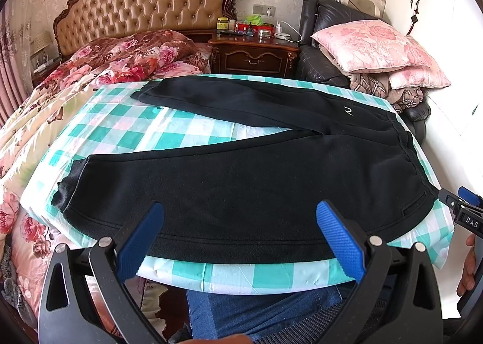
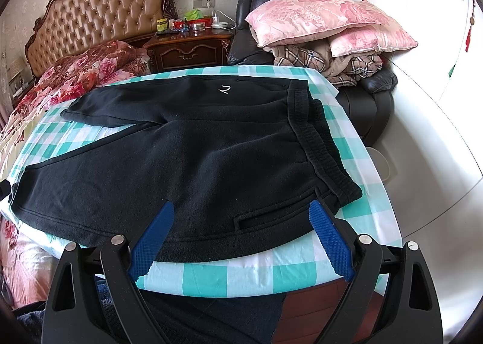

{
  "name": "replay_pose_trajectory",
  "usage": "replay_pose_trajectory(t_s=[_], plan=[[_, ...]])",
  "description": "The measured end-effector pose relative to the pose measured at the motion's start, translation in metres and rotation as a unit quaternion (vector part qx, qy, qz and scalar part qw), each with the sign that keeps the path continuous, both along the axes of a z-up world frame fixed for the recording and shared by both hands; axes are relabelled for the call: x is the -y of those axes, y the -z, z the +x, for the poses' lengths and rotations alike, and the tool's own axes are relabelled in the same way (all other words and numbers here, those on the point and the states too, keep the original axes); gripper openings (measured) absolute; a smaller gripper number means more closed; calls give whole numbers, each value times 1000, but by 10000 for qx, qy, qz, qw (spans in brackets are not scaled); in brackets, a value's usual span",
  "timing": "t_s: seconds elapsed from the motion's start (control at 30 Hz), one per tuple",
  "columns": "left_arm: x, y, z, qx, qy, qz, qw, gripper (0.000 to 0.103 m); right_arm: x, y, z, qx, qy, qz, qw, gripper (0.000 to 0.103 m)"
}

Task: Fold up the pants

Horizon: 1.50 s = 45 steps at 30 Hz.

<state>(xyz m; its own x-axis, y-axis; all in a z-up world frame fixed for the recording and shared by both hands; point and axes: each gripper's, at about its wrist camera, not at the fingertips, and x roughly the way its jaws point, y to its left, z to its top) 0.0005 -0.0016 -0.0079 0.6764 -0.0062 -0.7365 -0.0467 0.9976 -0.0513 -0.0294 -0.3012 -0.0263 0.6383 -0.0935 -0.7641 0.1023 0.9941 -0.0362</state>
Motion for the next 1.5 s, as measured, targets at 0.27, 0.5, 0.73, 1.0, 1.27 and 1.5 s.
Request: replay_pose_trajectory(t_s=[0.27, 0.5, 0.73, 1.0, 1.27, 1.5], plan=[[0, 0, 0, -3, -3, -4, 10000, 101, 0, 0, 0, -3, 7, 0, 10000, 88], [-1, -2, 0, -5, 3, -13, 10000, 101, 0, 0, 0, -9, 20, -3, 10000, 88], [0, -2, 0, -8, 3, -14, 10000, 101, 0, 0, 0, -8, 25, -7, 10000, 88], [7, -1, -1, -18, 1, -15, 10000, 101, 0, 0, 0, -17, 41, -11, 10000, 88], [8, 0, -1, -24, 11, -19, 10000, 101, 0, -2, 0, -3, 21, -16, 10000, 88], [10, 1, -1, -31, 11, -23, 10000, 101, 0, -2, 1, -18, 24, -12, 10000, 88]])
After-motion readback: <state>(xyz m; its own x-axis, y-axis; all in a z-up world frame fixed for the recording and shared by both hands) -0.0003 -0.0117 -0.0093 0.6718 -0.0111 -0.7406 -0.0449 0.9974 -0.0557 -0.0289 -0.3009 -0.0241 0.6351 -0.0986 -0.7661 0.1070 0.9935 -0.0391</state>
